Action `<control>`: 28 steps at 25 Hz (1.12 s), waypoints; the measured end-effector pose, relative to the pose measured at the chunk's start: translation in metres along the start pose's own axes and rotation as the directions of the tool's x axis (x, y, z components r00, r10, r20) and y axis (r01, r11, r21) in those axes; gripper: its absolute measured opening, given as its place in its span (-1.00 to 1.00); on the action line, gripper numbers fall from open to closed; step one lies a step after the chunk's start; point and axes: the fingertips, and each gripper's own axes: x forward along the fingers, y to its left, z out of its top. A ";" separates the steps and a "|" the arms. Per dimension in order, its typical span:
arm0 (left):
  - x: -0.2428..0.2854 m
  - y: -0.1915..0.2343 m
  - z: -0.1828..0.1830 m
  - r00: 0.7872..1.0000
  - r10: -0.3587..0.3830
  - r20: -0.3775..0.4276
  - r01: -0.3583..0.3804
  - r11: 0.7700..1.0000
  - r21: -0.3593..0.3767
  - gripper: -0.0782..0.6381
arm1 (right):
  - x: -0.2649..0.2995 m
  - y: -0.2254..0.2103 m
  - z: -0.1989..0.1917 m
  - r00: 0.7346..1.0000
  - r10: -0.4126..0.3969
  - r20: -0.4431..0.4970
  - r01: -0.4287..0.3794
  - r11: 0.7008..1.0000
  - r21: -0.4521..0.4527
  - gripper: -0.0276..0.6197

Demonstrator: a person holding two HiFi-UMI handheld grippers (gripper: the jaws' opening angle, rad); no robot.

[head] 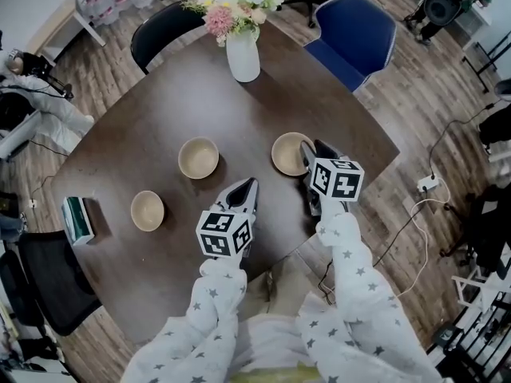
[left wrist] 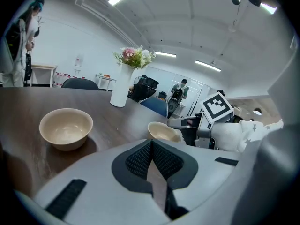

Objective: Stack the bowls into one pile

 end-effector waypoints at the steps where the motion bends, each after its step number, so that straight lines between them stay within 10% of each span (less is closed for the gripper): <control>1: 0.000 0.000 0.000 1.000 0.000 0.000 0.000 1.000 0.000 -0.71 | 0.000 0.000 0.000 1.000 -0.004 -0.001 0.004 1.000 -0.005 -0.42; 16: -0.006 0.001 -0.003 1.000 0.006 -0.001 -0.006 1.000 -0.011 -0.71 | 0.004 -0.011 -0.021 0.994 -0.073 -0.077 0.072 0.997 -0.010 -0.78; 28: -0.036 0.009 0.000 0.996 0.068 0.054 -0.065 0.997 -0.048 -0.71 | -0.005 0.021 -0.016 0.997 0.024 -0.070 -0.023 1.000 0.019 -0.82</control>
